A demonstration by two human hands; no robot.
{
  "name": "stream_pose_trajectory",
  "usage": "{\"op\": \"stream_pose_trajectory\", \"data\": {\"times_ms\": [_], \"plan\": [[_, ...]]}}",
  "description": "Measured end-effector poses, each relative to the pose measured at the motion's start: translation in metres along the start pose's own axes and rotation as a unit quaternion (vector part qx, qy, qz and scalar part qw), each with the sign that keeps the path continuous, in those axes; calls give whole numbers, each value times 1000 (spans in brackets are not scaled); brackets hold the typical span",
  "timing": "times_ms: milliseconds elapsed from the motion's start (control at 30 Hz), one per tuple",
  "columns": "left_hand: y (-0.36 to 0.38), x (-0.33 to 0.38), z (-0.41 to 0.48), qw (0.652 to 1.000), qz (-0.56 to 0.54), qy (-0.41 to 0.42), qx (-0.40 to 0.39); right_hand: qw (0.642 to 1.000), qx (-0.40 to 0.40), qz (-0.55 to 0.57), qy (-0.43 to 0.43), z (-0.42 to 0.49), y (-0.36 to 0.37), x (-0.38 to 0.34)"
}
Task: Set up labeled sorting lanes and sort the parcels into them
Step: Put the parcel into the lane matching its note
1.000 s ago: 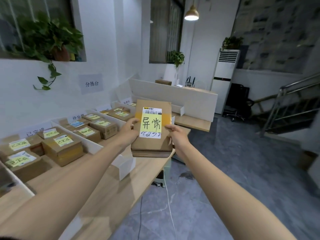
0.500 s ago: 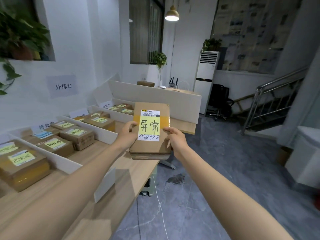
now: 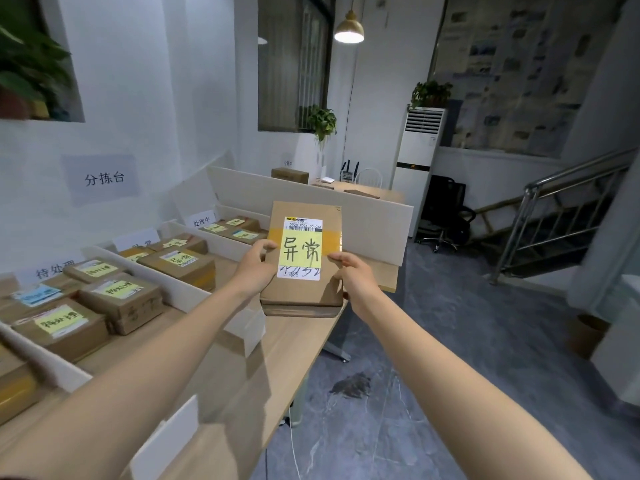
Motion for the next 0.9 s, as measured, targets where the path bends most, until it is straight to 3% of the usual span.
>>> {"op": "stream_pose_trajectory", "data": {"times_ms": [367,900], "plan": [[33,-18,66,999,35,-16,12,999,-28,29,13,90,-17,-1],[102,-10,157,989,68,-15,127,993,-122,10,5,248,-59,-25]]}}
Point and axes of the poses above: each hand's wrist, its own z-axis towards the middle knuckle, its own y-axis out of the palm, x = y × z, the point moved 8 cm from there along z, towards the middle knuckle, and after that the axes turned 10 degrees about y, right-handed, at the moved point
